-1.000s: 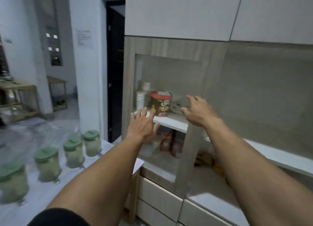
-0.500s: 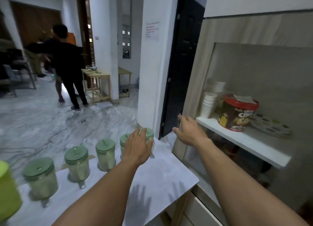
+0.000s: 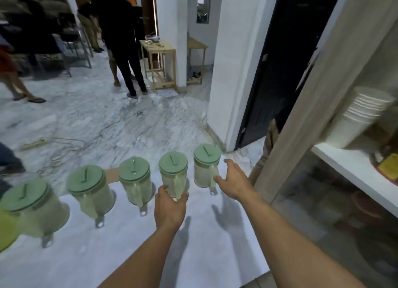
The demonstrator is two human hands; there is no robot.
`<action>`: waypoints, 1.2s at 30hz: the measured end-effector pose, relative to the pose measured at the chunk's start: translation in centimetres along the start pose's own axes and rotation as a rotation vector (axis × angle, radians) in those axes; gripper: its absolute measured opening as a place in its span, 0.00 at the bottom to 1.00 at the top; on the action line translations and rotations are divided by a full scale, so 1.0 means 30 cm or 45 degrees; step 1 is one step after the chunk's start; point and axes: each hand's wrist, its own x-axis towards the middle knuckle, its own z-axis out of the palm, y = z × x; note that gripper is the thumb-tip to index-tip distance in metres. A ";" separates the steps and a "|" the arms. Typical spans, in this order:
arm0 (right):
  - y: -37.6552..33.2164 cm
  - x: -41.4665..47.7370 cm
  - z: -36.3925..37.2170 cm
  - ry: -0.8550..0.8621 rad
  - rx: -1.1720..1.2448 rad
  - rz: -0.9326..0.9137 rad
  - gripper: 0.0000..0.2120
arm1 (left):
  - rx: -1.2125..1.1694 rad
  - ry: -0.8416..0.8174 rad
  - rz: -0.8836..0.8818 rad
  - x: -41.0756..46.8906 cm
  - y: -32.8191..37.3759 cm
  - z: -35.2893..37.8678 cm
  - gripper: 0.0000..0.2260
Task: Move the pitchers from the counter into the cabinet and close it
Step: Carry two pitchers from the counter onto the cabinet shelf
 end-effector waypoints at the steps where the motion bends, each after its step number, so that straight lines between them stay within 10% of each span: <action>1: 0.022 0.035 0.028 -0.015 0.063 0.033 0.33 | -0.041 0.037 -0.034 0.022 -0.010 0.028 0.29; 21: 0.124 0.299 0.342 0.101 0.927 0.209 0.07 | -0.057 0.190 -0.075 0.238 -0.053 0.233 0.10; 36: 0.065 0.159 0.116 0.321 0.919 0.155 0.08 | -0.189 0.178 0.157 0.150 0.153 0.116 0.09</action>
